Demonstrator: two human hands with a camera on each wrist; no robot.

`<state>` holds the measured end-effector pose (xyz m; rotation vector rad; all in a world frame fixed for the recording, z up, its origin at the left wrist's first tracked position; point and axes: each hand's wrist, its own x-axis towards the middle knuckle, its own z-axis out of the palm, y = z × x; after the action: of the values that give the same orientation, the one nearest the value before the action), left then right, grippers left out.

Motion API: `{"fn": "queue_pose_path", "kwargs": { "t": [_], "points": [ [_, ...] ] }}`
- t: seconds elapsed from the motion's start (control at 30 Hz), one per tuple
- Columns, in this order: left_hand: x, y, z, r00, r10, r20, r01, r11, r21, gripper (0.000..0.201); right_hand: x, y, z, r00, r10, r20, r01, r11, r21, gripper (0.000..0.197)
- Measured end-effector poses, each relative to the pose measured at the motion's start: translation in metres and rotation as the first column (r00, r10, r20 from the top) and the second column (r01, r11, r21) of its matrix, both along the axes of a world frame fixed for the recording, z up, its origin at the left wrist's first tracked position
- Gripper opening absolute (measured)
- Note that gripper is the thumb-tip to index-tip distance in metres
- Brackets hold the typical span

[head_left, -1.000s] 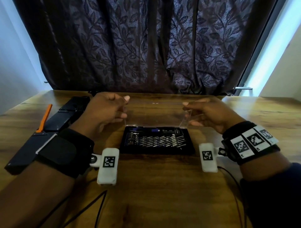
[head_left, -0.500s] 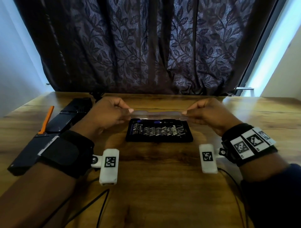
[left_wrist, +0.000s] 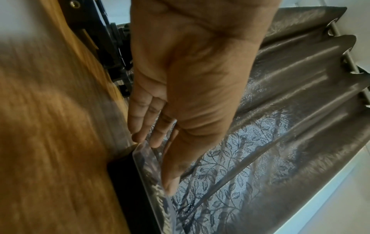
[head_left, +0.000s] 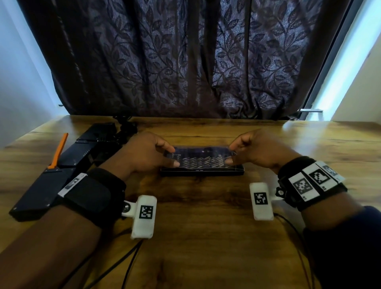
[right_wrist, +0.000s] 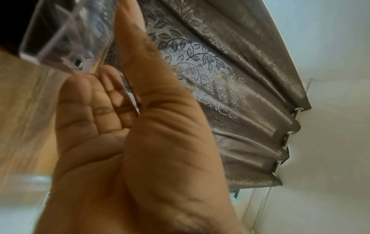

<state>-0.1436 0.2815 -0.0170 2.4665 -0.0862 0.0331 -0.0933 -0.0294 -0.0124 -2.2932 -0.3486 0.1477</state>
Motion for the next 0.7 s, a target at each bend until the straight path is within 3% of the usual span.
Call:
{"fn": "queue_pose_path", "kwargs": {
  "t": [0.2,0.7],
  "points": [
    [0.001,-0.005,-0.001,1.000,-0.008,-0.007,0.008,0.998,0.055,0.056,-0.002,0.005,0.001,0.999,0.012,-0.034,-0.014,0.996,-0.083,0.036],
    [0.002,-0.010,0.001,0.999,-0.019,-0.034,0.023,0.992,0.122,0.058,-0.001,0.012,0.007,0.999,0.022,-0.030,-0.028,0.974,-0.226,0.054]
  ]
}}
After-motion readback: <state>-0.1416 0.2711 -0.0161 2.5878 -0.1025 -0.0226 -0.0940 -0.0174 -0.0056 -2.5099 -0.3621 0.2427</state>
